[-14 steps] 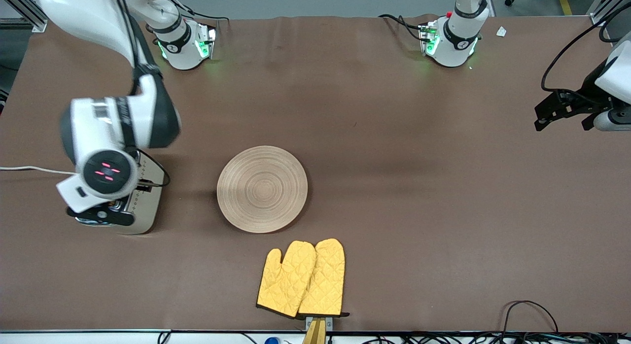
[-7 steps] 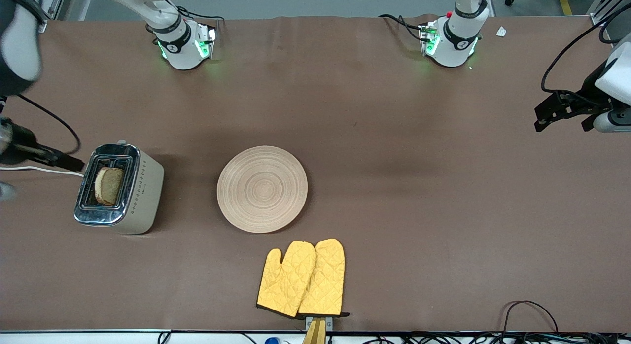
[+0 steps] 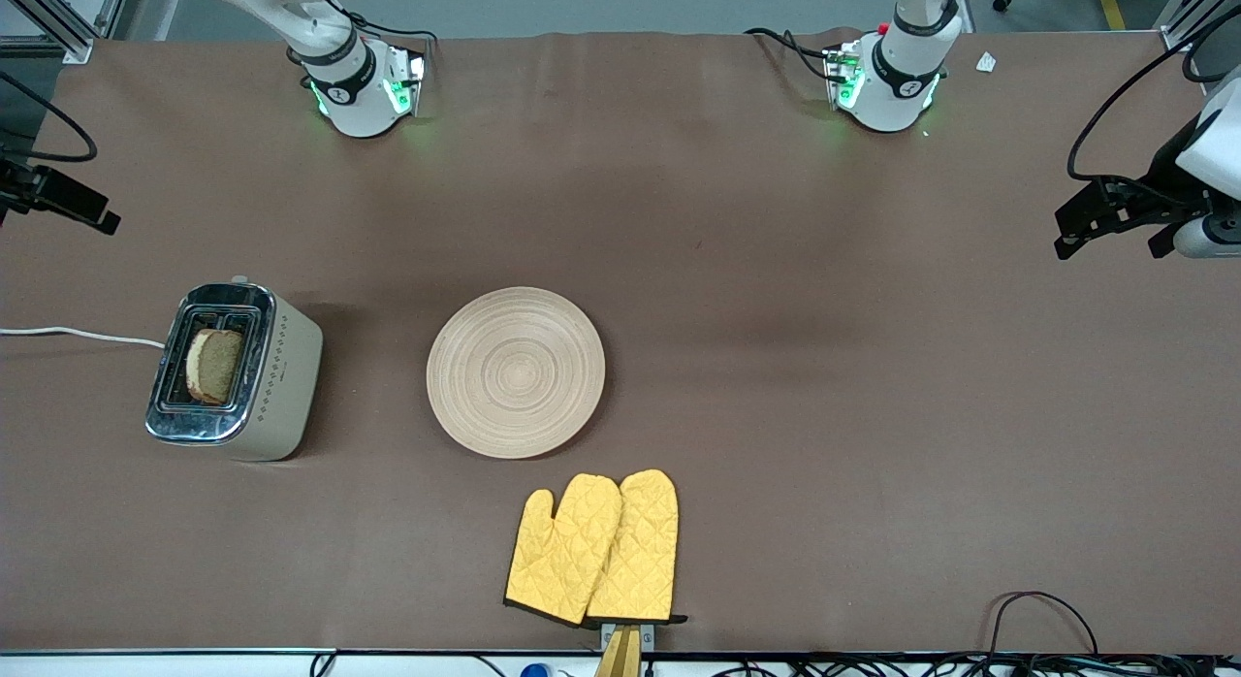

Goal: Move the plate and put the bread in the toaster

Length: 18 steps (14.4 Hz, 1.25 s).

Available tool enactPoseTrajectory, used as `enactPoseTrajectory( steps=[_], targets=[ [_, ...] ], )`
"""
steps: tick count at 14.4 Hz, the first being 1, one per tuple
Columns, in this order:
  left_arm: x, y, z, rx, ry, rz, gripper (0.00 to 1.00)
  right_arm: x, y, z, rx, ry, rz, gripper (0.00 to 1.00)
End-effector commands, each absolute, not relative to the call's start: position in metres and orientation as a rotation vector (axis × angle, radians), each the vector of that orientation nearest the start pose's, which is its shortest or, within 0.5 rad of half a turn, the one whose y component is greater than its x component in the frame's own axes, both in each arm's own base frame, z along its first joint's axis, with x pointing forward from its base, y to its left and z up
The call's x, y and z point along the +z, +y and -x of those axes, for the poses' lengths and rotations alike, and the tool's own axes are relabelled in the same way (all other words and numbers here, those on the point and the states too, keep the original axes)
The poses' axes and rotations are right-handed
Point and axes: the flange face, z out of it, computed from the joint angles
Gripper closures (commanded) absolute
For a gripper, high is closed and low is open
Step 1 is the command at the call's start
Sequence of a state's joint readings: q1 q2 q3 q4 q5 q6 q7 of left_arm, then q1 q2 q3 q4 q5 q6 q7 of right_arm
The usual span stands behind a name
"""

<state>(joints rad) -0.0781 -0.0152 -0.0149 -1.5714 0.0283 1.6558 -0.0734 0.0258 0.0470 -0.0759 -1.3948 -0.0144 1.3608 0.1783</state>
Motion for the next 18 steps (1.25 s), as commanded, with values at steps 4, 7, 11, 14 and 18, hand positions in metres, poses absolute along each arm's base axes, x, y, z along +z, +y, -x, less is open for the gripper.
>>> enactPoseTrajectory(
  steps=[4,7,11,14,18],
  targets=[
    [0.646,-0.05,-0.559,-0.156,0.03,3.117,0.0,0.665,-0.035,-0.537,0.098,0.22,3.121,0.0],
    [0.646,-0.05,-0.559,-0.156,0.03,3.117,0.0,0.665,-0.035,-0.54,0.077,0.222,3.12,0.0],
    [0.646,-0.05,-0.559,-0.156,0.027,3.117,0.0,0.663,-0.029,-0.54,0.089,0.196,3.12,0.0],
    [0.646,-0.05,-0.559,-0.159,0.027,3.117,0.0,0.664,-0.024,-0.538,0.093,0.124,3.123,0.0],
    [0.646,-0.05,-0.559,-0.156,0.022,3.117,0.0,0.664,-0.021,-0.539,0.093,0.114,3.124,0.0]
  ],
)
